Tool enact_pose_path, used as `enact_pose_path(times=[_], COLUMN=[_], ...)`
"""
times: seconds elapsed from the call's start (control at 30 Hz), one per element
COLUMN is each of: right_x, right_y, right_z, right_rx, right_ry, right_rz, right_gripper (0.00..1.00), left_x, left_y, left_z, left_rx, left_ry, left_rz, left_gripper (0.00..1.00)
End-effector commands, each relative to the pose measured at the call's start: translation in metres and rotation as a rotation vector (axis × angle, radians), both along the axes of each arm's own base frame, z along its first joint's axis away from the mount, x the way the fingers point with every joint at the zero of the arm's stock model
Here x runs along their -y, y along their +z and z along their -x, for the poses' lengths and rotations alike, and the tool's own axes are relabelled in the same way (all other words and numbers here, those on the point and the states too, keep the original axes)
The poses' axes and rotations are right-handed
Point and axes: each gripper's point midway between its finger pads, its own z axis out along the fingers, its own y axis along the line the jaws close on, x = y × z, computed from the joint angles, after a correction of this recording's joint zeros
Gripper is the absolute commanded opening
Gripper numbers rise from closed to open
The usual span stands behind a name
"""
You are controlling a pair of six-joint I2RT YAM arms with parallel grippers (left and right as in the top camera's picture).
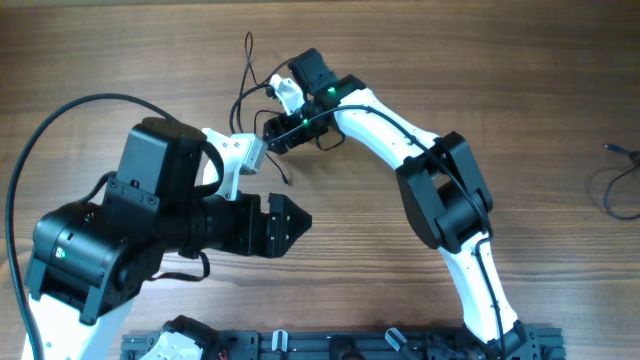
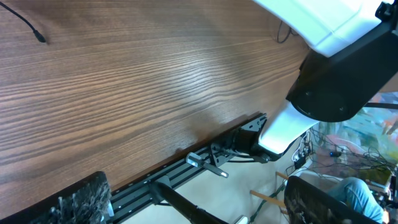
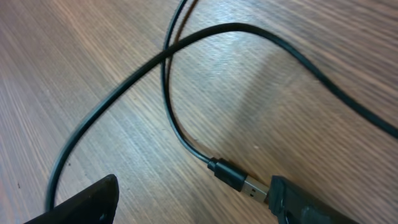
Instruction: Untangle cables
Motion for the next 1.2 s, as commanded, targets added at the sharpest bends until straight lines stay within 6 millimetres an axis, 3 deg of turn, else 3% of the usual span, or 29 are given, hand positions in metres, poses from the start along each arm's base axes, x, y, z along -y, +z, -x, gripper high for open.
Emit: enact_pose_path(times=[0.0, 0.23, 0.27, 0.37, 0.5, 0.77, 0.87, 0.97, 1.17], right_x=[-0.006, -0.012, -0.015, -0.030, -0.035, -0.046, -0.059, -0.081, -0.078], right_y=[0.020, 0.027, 0.033, 0.074, 0.099, 0.088, 0.086, 0.083, 0.069], right_z=[0.002, -0.009, -0.015, -0.040, -0.045, -0.021, -0.011, 0.010, 0.020], right_rx=[0.019, -0.013, -0.007, 0.061, 0.082, 0.021, 0.053, 0.083, 0.100], right_ry=[0.010, -0.099, -0.126, -0.205, -0.222, -0.202, -0.185, -0.154, -0.183], right_rz=[-0.038, -0.079, -0.104, -0.233, -0.282, -0.241, -0.218, -0.187, -0.091], right_gripper=[0.79, 0.75, 0.75, 0.74, 0.74, 0.75, 0.74, 0.75, 0.76], left_x=[0.000, 0.000, 0.000, 0.000, 0.000, 0.000, 0.001, 0.002, 0.001], left_y=[0.002, 0.002, 0.002, 0.001, 0.002, 0.002, 0.002, 0.004, 0.003], left_z=[0.000, 0.000, 0.000, 0.001, 0.001, 0.001, 0.000, -0.002, -0.002], left_rx=[0.010, 0.010, 0.010, 0.006, 0.006, 0.007, 0.013, 0.023, 0.021], left_ry=[-0.005, -0.005, -0.005, -0.005, -0.005, -0.005, -0.005, -0.005, -0.005], left_rz=[-0.002, -0.002, -0.002, -0.004, -0.004, -0.003, -0.001, 0.005, 0.003], left_gripper=[0.91, 0.91, 0.92, 0.92, 0.91, 0.91, 0.91, 0.91, 0.91])
